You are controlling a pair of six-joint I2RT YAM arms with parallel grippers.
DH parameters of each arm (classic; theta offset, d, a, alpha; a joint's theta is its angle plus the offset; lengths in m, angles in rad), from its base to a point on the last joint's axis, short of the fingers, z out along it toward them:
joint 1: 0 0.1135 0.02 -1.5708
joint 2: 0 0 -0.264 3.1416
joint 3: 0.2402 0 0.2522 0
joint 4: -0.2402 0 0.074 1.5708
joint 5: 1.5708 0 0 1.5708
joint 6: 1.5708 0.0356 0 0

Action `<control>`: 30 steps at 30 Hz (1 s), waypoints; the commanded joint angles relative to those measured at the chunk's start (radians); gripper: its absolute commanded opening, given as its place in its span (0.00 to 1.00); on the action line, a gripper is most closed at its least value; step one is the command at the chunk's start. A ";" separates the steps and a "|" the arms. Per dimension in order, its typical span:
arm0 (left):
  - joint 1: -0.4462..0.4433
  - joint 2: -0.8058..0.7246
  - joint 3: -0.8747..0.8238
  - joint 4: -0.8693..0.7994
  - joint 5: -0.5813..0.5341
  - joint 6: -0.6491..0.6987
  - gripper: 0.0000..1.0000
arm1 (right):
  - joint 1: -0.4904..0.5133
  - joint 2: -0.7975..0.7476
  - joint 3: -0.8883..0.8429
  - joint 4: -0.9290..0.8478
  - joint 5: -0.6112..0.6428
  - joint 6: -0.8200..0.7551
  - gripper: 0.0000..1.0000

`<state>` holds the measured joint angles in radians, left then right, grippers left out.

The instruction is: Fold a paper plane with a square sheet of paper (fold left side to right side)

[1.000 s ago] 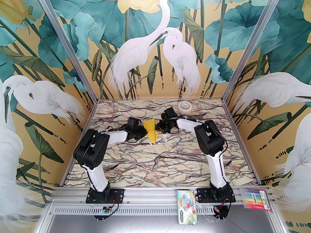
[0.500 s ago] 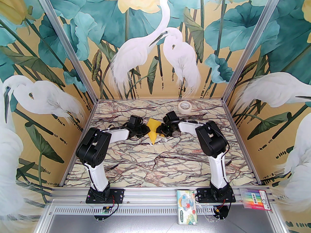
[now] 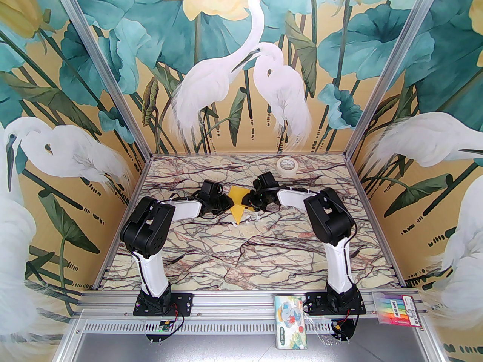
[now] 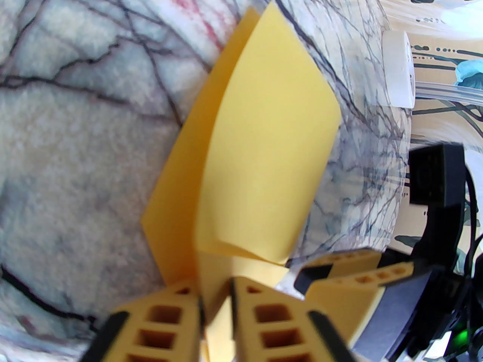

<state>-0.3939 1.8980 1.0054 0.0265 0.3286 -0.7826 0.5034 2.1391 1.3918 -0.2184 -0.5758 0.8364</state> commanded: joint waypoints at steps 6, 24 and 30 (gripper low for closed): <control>-0.008 -0.002 0.004 0.001 0.027 0.010 0.27 | -0.006 0.097 0.149 -0.180 0.071 -0.070 0.32; -0.025 0.022 0.005 0.046 0.060 -0.056 0.23 | -0.046 0.099 0.192 -0.234 0.075 -0.125 0.36; -0.043 0.046 0.024 0.049 0.055 -0.073 0.25 | -0.052 0.129 0.263 -0.282 0.048 -0.178 0.36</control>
<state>-0.4309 1.9182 1.0058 0.0616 0.3698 -0.8322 0.4530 2.2490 1.6230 -0.4553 -0.5190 0.7074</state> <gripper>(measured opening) 0.250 0.356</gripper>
